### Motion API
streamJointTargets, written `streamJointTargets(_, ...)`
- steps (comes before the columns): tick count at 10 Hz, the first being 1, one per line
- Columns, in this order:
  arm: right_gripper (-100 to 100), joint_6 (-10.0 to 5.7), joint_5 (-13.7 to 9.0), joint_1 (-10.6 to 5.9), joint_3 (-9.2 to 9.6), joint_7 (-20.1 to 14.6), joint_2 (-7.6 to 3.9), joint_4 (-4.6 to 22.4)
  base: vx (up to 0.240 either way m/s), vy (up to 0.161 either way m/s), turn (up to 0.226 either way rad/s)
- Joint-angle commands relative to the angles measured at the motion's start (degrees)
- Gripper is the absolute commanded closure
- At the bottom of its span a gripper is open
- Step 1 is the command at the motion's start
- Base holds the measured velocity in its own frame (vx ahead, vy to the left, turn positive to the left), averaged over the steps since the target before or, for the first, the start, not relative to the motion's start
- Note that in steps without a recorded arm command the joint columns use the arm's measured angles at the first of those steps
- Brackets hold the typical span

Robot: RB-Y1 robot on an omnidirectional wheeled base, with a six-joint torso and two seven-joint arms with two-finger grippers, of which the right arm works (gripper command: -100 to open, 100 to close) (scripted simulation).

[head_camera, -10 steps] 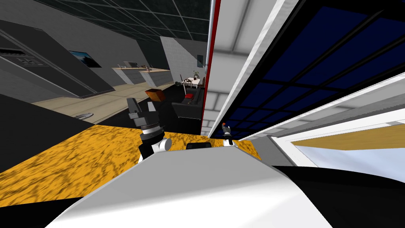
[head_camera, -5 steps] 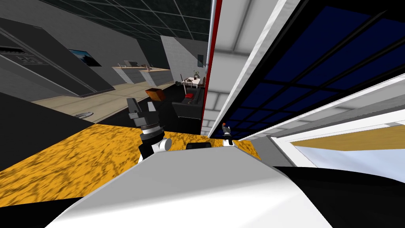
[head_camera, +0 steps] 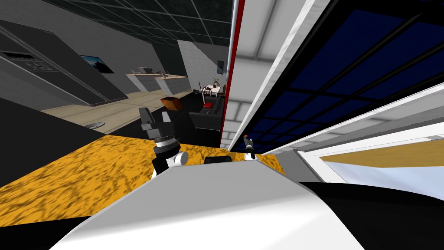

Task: Push the door open

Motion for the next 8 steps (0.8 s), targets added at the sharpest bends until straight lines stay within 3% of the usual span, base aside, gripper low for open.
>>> streamJointTargets(1,100,0.01,-0.7,0.03,-1.66,0.1,-1.64,2.9,0.002,0.000,-0.020)
streamJointTargets(2,100,2.27,-3.0,0.30,-0.89,0.1,-1.62,2.4,-0.033,-0.031,-0.023)
streamJointTargets(5,100,2.27,-4.4,0.30,-0.89,0.1,-1.62,0.1,-0.029,-0.007,0.022)
streamJointTargets(7,100,2.27,-4.4,0.30,-0.89,0.1,-1.62,1.3,0.004,0.002,-0.005)
streamJointTargets(8,100,2.27,-4.4,0.30,-0.89,0.1,-1.62,0.4,0.003,-0.002,-0.030)
